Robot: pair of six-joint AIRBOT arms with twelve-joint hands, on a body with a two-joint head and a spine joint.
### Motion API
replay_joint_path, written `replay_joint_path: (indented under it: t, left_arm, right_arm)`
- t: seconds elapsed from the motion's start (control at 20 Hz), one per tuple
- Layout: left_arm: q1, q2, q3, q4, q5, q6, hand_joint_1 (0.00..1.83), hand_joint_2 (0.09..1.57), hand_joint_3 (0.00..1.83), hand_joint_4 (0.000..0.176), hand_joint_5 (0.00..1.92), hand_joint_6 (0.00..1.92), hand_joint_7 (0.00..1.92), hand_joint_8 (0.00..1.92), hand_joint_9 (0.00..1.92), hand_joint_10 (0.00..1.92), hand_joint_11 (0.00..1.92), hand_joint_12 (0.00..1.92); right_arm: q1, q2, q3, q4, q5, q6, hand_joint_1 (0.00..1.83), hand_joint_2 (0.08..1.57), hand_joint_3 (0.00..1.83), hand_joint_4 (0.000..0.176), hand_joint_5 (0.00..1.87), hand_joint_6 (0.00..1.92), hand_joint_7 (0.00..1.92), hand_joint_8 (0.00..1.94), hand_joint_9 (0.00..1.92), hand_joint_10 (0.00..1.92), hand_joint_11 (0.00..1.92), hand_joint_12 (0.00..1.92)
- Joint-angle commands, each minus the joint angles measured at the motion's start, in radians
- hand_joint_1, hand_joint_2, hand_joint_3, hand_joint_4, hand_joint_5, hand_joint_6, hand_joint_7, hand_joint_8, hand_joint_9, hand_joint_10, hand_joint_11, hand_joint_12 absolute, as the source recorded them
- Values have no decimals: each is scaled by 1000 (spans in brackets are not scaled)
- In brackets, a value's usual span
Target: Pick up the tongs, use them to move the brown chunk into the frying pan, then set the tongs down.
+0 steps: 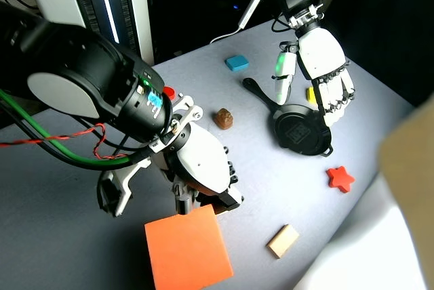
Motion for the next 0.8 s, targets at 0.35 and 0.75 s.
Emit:
replay_joint_path:
  t: [0.35,0.75]
  left_arm:
    - [-7,10,8,54,-75,-9,0,1186,1,13,163,2,237,1,261,1,0,847]
    - [-7,10,10,55,-75,-11,0,1186,0,16,188,3,246,2,269,3,0,858]
  right_arm:
    - [34,80,-154,-395,9,471,1127,1140,10,0,701,545,952,54,595,713,172,1543]
    - [43,92,-228,-505,4,672,1098,1152,13,0,685,514,934,39,597,680,162,1531]
